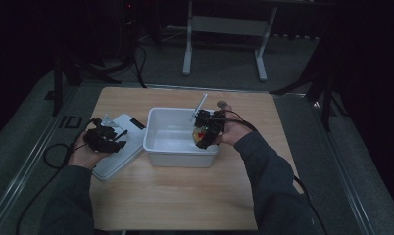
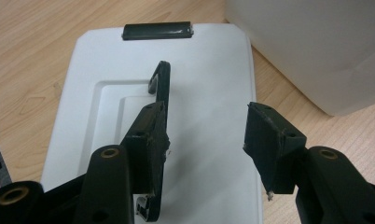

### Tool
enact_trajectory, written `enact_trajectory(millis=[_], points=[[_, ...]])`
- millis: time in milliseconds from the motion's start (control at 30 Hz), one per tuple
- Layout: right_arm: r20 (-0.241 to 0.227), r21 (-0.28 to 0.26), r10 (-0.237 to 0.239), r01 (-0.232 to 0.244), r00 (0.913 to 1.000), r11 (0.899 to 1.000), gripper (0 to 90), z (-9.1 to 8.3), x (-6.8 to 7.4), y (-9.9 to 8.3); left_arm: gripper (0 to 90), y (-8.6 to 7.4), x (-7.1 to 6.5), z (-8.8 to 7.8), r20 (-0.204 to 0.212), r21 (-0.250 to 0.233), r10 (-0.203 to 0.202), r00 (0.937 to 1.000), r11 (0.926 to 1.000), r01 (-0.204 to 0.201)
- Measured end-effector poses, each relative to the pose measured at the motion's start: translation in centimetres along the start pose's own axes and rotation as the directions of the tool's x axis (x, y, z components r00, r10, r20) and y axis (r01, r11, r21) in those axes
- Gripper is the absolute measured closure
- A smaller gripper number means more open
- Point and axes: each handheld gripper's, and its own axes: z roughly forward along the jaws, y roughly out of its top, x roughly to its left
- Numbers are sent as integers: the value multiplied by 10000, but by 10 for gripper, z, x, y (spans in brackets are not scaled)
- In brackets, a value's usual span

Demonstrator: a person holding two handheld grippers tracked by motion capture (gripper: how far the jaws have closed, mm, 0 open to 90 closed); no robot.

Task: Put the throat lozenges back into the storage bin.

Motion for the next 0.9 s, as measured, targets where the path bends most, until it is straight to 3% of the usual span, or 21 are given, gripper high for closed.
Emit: enact_trajectory(millis=[900], points=[[-209, 348, 52, -45, 9998, 9994, 196, 10, 0, 2, 482, -2, 1, -1, 2, -8, -47, 10000, 10000, 47]])
